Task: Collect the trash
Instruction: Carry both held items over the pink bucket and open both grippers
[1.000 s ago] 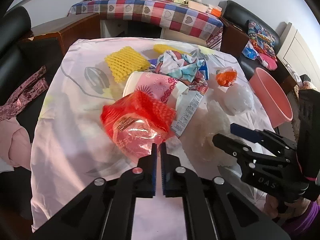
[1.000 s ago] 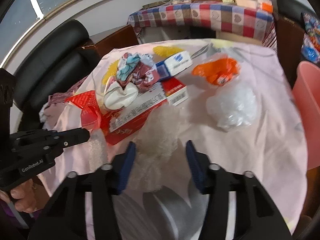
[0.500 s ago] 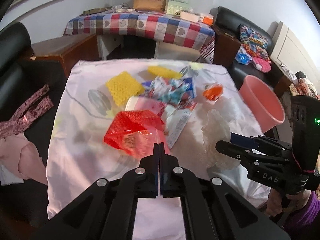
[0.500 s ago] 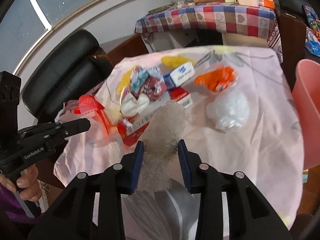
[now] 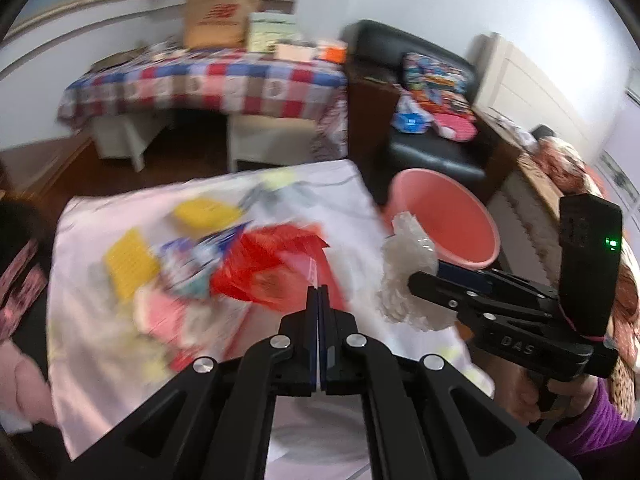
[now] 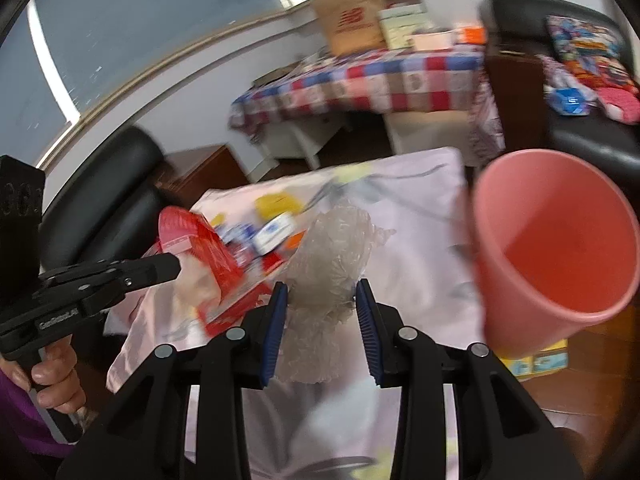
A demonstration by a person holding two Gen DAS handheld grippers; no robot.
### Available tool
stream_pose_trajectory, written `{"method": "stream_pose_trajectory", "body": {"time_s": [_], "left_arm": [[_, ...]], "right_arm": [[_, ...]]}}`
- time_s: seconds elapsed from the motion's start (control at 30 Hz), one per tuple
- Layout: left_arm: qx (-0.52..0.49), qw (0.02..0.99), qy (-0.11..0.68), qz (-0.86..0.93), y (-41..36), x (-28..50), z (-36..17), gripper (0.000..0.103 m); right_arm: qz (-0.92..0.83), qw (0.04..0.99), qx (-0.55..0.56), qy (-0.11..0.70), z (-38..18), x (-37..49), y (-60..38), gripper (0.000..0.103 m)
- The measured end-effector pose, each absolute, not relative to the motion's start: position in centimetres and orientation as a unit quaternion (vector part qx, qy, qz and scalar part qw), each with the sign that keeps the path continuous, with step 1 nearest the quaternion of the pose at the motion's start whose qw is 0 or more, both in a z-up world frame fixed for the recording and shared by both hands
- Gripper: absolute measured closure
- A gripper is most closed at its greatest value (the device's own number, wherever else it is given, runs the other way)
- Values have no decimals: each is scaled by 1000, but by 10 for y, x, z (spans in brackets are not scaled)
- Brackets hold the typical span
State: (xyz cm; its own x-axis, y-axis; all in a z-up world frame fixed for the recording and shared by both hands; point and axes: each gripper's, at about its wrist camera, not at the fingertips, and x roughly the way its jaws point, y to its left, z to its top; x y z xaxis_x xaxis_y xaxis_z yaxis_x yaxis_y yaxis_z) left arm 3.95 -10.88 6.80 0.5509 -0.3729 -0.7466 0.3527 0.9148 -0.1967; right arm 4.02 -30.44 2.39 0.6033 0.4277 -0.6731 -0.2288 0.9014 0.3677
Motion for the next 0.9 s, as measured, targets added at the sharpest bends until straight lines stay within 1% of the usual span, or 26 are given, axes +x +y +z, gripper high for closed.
{"method": "stream_pose_trajectory", "body": {"time_s": [0.2, 0.37, 0.67, 0.77, 0.9], "left_arm": [[10, 876, 406, -260, -174, 59, 85, 103], [16, 861, 411, -301, -226, 85, 84, 103], [3, 819, 451, -355, -314, 143, 54, 103], [17, 806, 475, -352, -344, 163, 30, 103], [30, 791, 512, -335, -364, 181, -3, 103]], "right_arm": [[124, 898, 149, 394, 32, 49, -365, 67], [73, 906, 155, 388, 29, 61, -408, 67], [0, 900, 145, 412, 1, 94, -466, 67], [-10, 890, 138, 434, -14, 106, -475, 67], [-14, 876, 125, 466, -33, 117, -479, 67]]}}
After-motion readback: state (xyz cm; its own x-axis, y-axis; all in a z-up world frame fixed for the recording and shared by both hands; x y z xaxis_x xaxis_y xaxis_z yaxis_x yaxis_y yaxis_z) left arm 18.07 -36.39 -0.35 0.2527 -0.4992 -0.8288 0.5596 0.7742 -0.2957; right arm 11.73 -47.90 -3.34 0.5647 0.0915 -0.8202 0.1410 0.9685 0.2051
